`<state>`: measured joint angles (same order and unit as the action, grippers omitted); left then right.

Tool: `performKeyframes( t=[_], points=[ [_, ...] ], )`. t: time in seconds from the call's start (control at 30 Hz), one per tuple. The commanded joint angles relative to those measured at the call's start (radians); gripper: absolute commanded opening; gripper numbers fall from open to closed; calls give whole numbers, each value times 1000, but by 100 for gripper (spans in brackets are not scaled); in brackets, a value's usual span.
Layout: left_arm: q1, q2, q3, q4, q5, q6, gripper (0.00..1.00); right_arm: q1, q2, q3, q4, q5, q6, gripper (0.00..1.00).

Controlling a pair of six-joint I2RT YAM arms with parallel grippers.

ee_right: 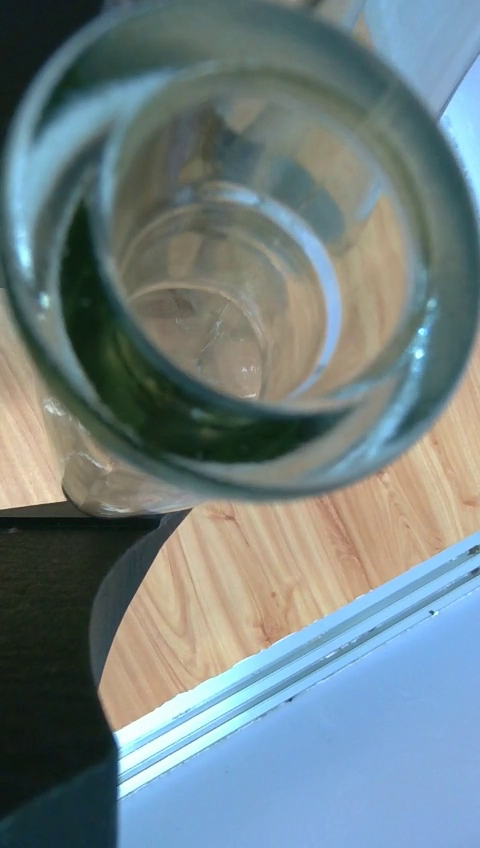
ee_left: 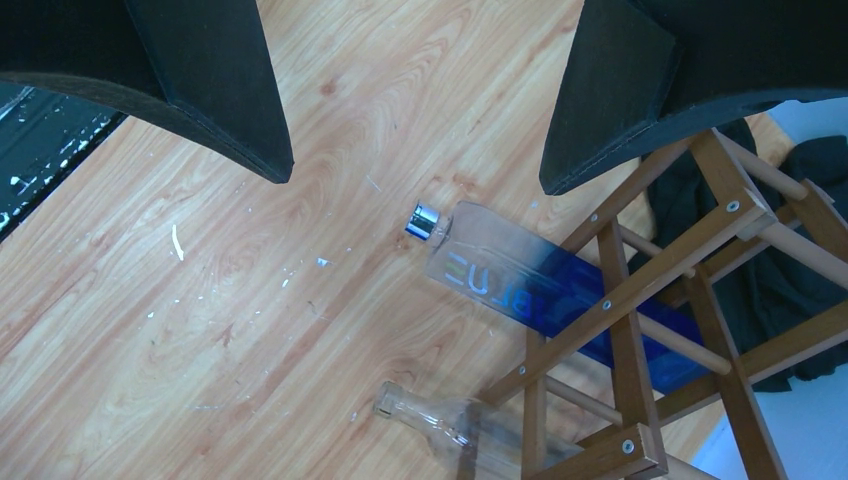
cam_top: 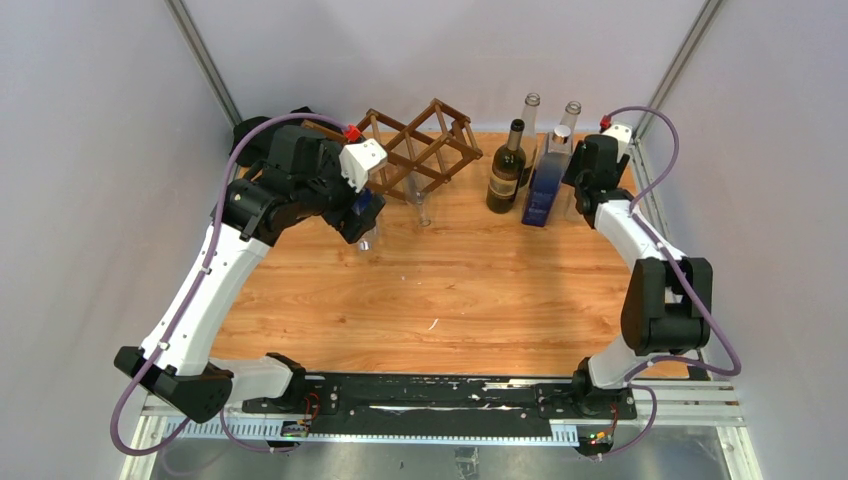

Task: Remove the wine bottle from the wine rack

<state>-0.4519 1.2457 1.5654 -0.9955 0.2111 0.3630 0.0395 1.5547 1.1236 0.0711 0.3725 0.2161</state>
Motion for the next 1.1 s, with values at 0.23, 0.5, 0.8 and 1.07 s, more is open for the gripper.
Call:
performKeyframes(
  t=[0.23,0.5,0.8,1.07],
  points=[
    [8,7,18,34,2,1,100,-26,61,41,79,-15,-33,0],
    [8,-1,9,34,9,-2,100,-30,35,49,32,-29,-40,57],
    [7,-15,7,40,13,-11,100,-30,-64,42,-20,-76,-7,92],
    [7,-27,4,40,16,-14,100,-30,-171,83,-96,-101,31,95]
  ],
)
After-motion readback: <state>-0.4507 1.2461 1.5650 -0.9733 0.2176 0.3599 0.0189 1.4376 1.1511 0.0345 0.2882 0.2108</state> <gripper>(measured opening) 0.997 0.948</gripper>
